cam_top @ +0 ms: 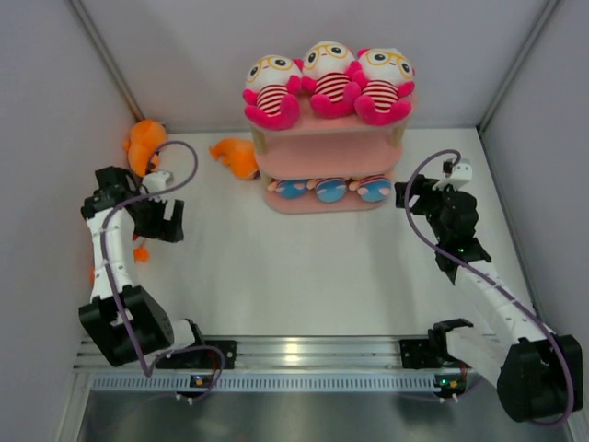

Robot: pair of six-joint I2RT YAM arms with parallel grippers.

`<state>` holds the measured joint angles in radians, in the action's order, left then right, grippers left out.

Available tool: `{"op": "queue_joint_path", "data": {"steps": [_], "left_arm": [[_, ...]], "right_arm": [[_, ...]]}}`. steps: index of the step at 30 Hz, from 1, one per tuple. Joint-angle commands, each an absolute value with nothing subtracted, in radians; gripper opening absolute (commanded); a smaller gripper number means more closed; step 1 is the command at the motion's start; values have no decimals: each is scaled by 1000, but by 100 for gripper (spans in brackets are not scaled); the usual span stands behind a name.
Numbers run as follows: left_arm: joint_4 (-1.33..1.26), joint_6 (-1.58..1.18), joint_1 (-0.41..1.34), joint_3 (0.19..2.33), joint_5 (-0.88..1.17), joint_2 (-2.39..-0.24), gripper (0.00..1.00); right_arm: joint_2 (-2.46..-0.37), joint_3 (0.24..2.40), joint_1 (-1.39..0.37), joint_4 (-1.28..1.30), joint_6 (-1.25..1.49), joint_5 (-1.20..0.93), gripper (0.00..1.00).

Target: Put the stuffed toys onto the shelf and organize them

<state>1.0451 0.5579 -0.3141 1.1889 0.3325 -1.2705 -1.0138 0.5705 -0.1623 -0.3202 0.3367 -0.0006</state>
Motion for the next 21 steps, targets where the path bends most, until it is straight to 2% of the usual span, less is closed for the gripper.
{"op": "queue_joint_path", "data": {"steps": [1, 8, 16, 21], "left_arm": [[1005, 589, -512, 1265, 317, -1366, 96], [772, 725, -675, 1097, 57, -1456, 92], [601, 832, -738, 1078, 22, -1649, 94], [526, 789, -738, 1100, 18, -1738, 89]], "right_arm": [[-931, 612, -184, -204, 186, 46, 75], [-862, 574, -222, -241, 115, 48, 75], [-890, 575, -278, -241, 61, 49, 75], [-888, 568, -310, -244, 34, 77, 74]]}}
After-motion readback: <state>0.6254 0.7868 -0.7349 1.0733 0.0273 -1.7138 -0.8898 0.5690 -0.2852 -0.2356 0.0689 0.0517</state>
